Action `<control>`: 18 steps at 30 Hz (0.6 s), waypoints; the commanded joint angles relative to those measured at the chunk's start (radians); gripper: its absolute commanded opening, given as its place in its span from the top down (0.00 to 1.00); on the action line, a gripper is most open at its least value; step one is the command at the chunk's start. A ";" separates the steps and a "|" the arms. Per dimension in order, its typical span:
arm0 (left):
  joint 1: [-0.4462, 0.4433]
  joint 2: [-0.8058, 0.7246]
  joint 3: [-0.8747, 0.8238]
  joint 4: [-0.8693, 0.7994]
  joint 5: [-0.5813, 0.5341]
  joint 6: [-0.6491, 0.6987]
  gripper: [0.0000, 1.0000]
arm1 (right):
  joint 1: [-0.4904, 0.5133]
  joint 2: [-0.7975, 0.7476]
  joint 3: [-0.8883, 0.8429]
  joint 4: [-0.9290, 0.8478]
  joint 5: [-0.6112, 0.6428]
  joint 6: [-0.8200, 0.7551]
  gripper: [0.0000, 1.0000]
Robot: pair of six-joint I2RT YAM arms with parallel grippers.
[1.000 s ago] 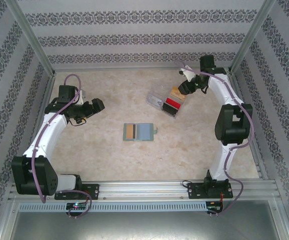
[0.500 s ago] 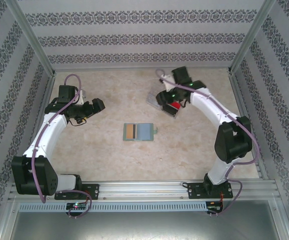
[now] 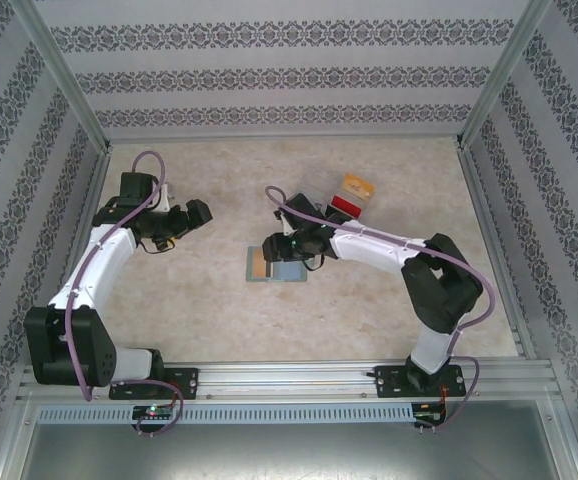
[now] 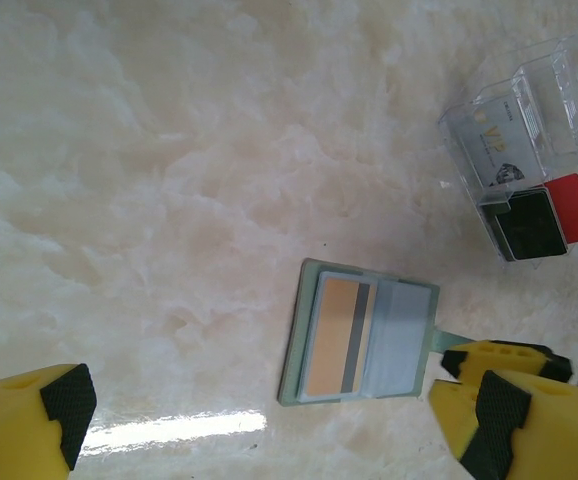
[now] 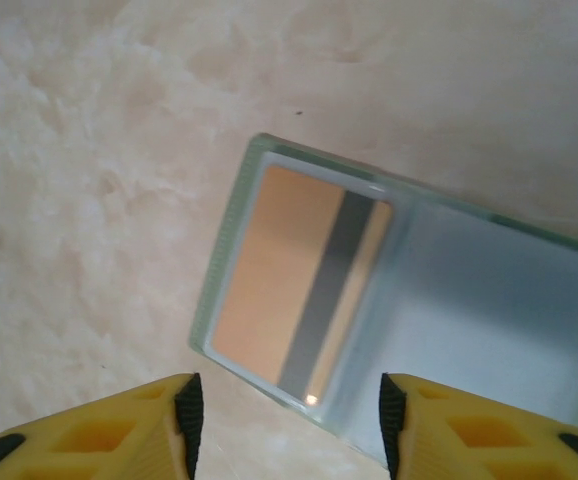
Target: Take the credit cards out of the card holder
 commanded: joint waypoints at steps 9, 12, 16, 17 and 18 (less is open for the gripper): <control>-0.039 0.029 -0.033 0.103 0.017 -0.071 0.01 | -0.009 0.149 0.039 0.116 -0.088 0.119 0.59; -0.060 0.034 -0.037 0.120 0.009 -0.086 0.01 | -0.013 0.155 0.032 0.107 -0.085 0.120 0.60; -0.089 0.041 -0.048 0.150 0.000 -0.116 0.01 | -0.024 0.149 0.004 0.104 -0.076 0.132 0.61; -0.098 0.047 -0.050 0.158 0.000 -0.124 0.01 | -0.026 0.151 0.000 0.101 -0.077 0.135 0.62; -0.107 0.052 -0.052 0.164 -0.001 -0.131 0.01 | -0.026 0.153 -0.005 0.101 -0.076 0.139 0.62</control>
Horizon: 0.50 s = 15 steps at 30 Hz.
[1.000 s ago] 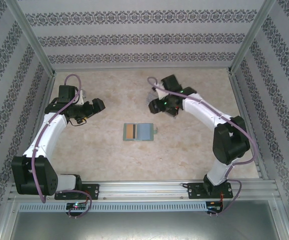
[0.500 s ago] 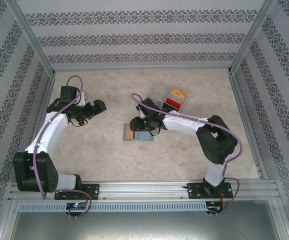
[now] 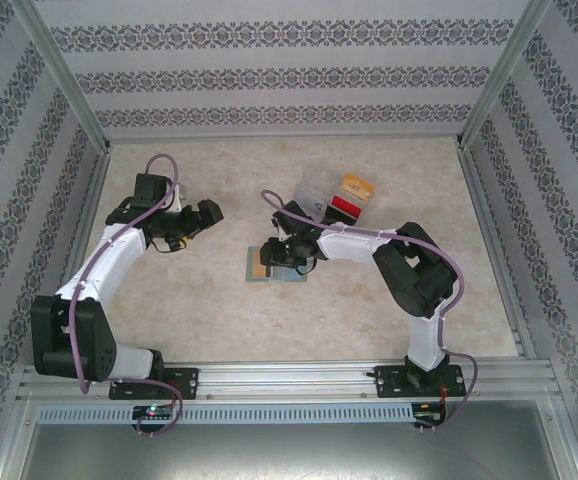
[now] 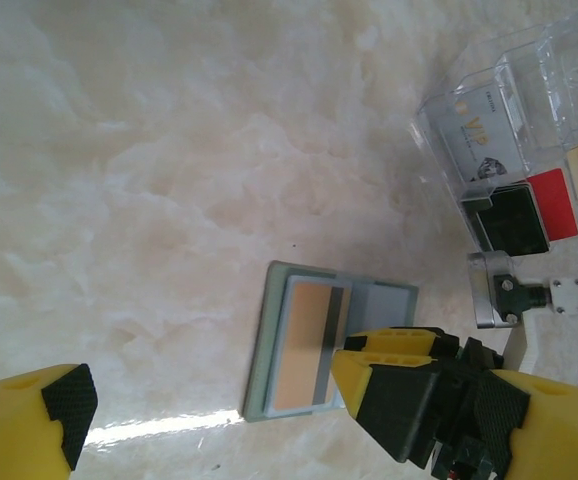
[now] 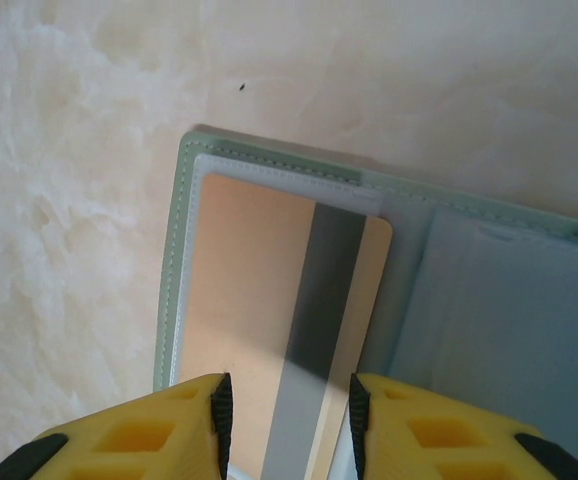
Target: Take the credit cards out of the card holder
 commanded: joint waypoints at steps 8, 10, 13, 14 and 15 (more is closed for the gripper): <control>-0.131 0.098 -0.040 0.134 0.008 -0.172 0.14 | -0.031 0.004 -0.068 0.062 -0.031 0.083 0.65; -0.162 0.129 -0.039 0.152 0.009 -0.181 0.20 | -0.035 0.004 -0.078 0.079 -0.036 0.110 0.66; -0.196 0.170 -0.037 0.177 0.017 -0.191 0.31 | -0.039 0.001 -0.093 0.104 -0.034 0.152 0.67; -0.210 0.182 -0.035 0.185 0.018 -0.194 0.34 | -0.042 -0.001 -0.099 0.114 -0.032 0.162 0.67; -0.223 0.194 -0.036 0.194 0.020 -0.196 0.37 | -0.044 -0.004 -0.106 0.119 -0.032 0.171 0.68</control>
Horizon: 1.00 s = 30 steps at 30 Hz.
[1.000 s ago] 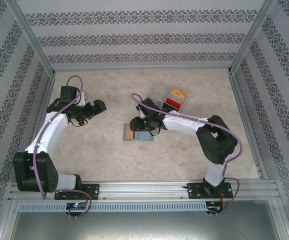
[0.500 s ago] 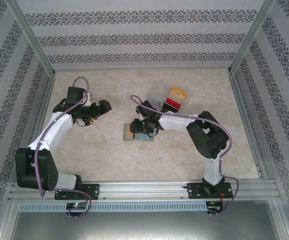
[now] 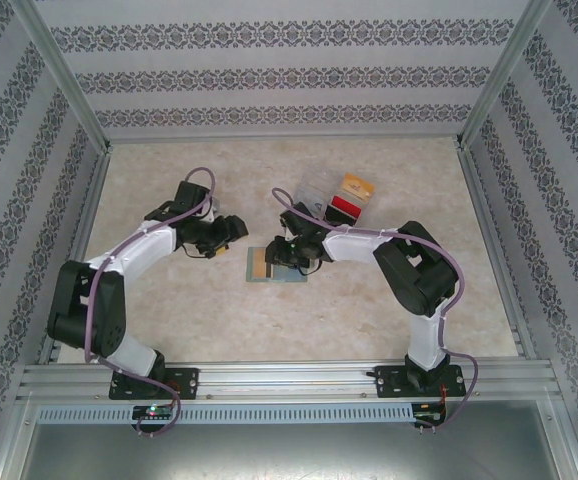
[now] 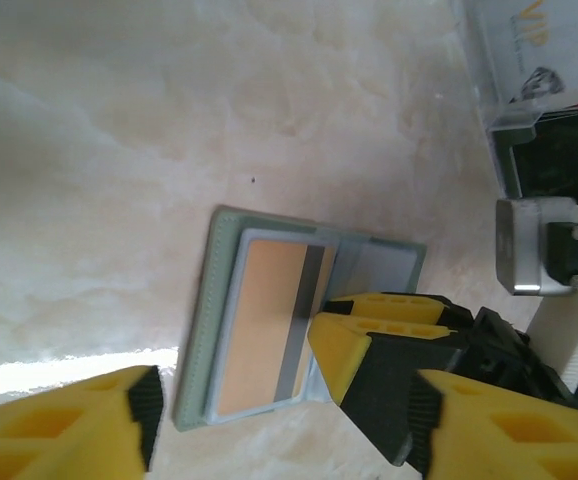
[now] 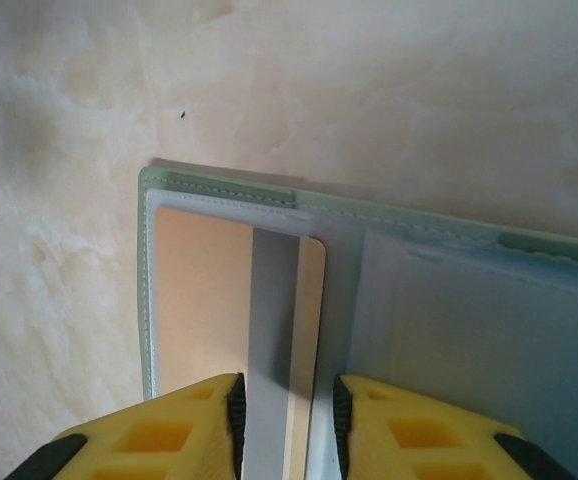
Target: Take the credit cards out of the card holder
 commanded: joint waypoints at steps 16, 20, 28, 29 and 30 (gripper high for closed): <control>-0.095 0.171 0.019 0.111 -0.003 -0.042 0.67 | -0.027 -0.021 -0.060 0.055 -0.009 0.075 0.82; -0.098 0.193 0.022 0.115 0.009 -0.040 0.73 | -0.029 -0.015 -0.061 0.070 -0.021 0.077 0.83; -0.107 0.228 0.027 0.108 0.006 -0.032 0.74 | -0.029 -0.027 -0.070 0.096 -0.036 0.060 0.84; -0.107 0.232 0.027 0.108 0.010 -0.030 0.74 | -0.028 -0.031 -0.073 0.104 -0.040 0.057 0.84; -0.108 0.234 0.027 0.108 0.011 -0.029 0.74 | -0.028 -0.036 -0.077 0.113 -0.039 0.056 0.84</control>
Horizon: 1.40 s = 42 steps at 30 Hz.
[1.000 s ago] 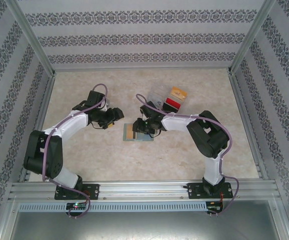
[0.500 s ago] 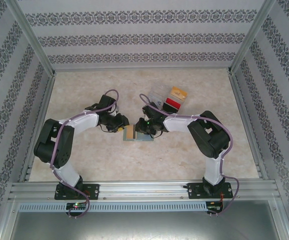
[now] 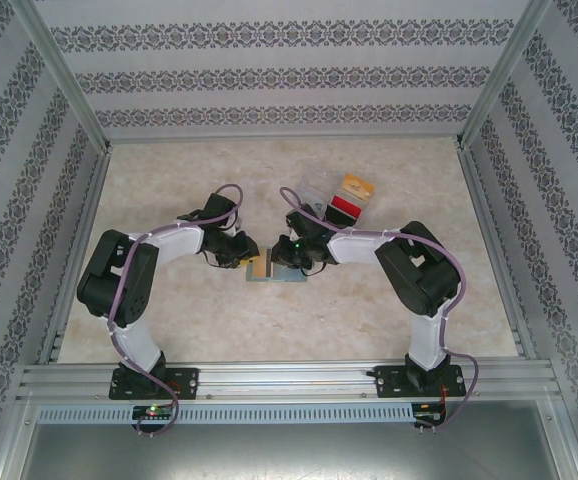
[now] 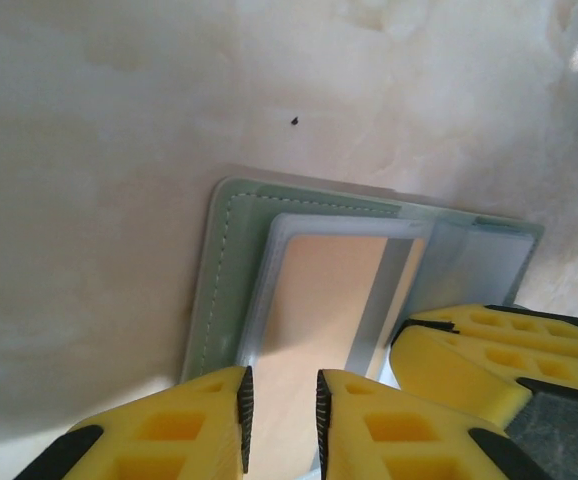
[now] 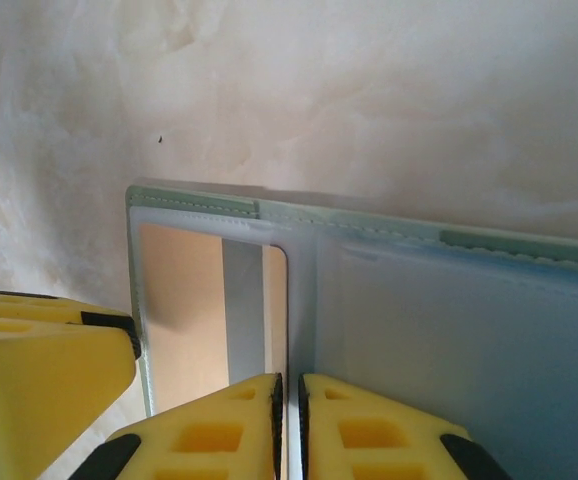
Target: Take the credit cards out of the card holder
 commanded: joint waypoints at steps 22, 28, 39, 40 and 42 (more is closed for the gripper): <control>-0.012 0.039 0.028 -0.025 -0.031 0.031 0.81 | -0.010 0.001 -0.013 0.049 -0.061 -0.007 0.84; -0.013 0.042 0.029 -0.023 -0.028 0.036 0.83 | -0.010 -0.006 -0.017 0.079 -0.084 -0.003 0.83; -0.012 0.043 0.043 -0.031 -0.020 0.045 0.84 | -0.016 -0.011 -0.033 0.143 -0.094 0.033 0.84; -0.012 0.041 0.043 -0.031 -0.020 0.046 0.85 | -0.017 -0.010 -0.034 0.145 -0.094 0.033 0.85; -0.012 0.042 0.047 -0.034 -0.023 0.046 0.85 | -0.017 -0.008 -0.034 0.146 -0.094 0.034 0.86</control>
